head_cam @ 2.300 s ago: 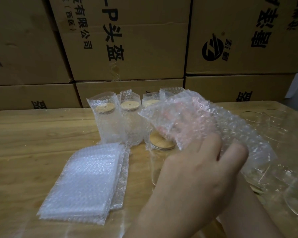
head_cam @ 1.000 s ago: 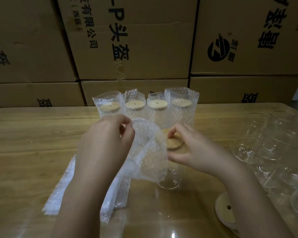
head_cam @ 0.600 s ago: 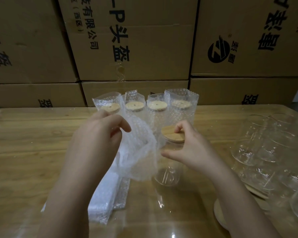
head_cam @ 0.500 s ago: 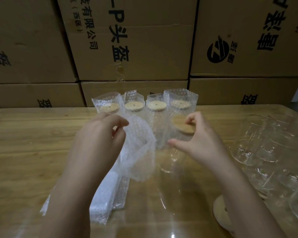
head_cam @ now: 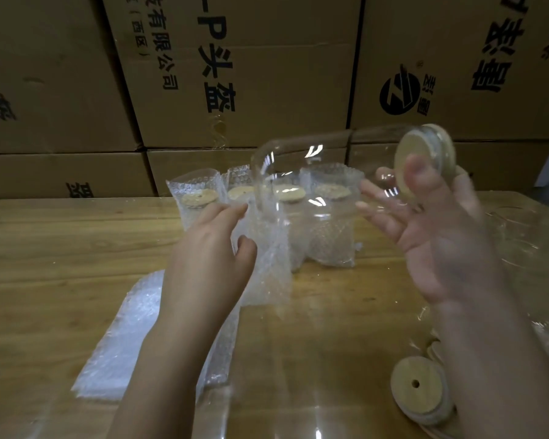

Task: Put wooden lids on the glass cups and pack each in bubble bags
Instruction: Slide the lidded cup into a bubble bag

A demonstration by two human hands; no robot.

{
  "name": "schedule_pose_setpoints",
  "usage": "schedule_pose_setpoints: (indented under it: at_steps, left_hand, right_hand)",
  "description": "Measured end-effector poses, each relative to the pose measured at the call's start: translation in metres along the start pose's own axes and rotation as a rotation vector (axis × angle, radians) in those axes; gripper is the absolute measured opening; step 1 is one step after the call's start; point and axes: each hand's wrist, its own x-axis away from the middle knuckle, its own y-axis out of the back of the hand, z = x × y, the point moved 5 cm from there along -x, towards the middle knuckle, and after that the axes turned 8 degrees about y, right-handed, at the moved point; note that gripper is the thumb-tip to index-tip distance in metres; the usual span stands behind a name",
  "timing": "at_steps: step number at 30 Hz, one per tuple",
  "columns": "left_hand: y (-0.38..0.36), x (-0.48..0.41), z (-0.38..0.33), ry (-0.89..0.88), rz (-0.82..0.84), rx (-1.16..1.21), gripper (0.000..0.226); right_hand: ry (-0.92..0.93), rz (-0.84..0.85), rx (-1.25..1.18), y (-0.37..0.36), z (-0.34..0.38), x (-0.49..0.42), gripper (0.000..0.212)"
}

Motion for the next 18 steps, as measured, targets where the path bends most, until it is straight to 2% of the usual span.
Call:
schedule_pose_setpoints:
  at_steps: [3, 5, 11, 18]
  left_hand:
    - [0.0, 0.0, -0.002, 0.009, -0.003, 0.035, 0.031]
    - [0.002, -0.001, 0.0, 0.025, -0.014, 0.056, 0.027]
    - [0.011, -0.002, 0.002, 0.018, -0.044, 0.186, 0.042]
    - [-0.007, 0.001, -0.009, 0.052, 0.18, 0.569, 0.054]
  right_hand:
    - [-0.056, 0.09, 0.075, -0.003, -0.009, 0.0, 0.077]
    - [-0.054, 0.103, 0.129, -0.002, -0.013, 0.0, 0.072]
    - [0.064, 0.09, 0.435, 0.001, -0.012, 0.001, 0.068]
    - [0.356, 0.094, 0.692, -0.007, 0.02, 0.012, 0.055]
